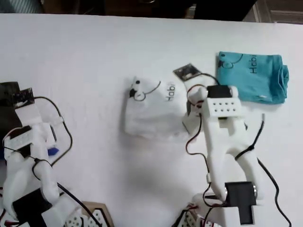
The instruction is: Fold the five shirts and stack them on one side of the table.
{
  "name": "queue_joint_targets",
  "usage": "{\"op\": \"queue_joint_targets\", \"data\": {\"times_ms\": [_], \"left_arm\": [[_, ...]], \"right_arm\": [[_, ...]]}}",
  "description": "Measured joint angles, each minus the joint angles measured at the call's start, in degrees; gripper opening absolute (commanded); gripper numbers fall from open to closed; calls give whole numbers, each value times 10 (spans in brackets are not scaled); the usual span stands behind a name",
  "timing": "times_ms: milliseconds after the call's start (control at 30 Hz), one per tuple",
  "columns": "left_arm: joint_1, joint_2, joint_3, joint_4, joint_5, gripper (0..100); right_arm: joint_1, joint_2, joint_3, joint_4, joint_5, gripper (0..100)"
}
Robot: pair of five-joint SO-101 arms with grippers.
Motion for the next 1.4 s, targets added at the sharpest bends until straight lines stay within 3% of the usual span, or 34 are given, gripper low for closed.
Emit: {"op": "queue_joint_targets", "data": {"times_ms": [200,433,700,1267,1400], "left_arm": [[0,0,0,0,0,27],[0,0,0,0,0,27],[0,0,0,0,0,27],[0,0,0,0,0,27],[0,0,0,0,0,27]], "right_arm": [[-18,0,51,-49,0,226],[-37,0,25,11,0,196],[-143,0,46,-9,57,191],[-132,23,144,-173,68,190],[-113,71,127,-184,67,78]]}}
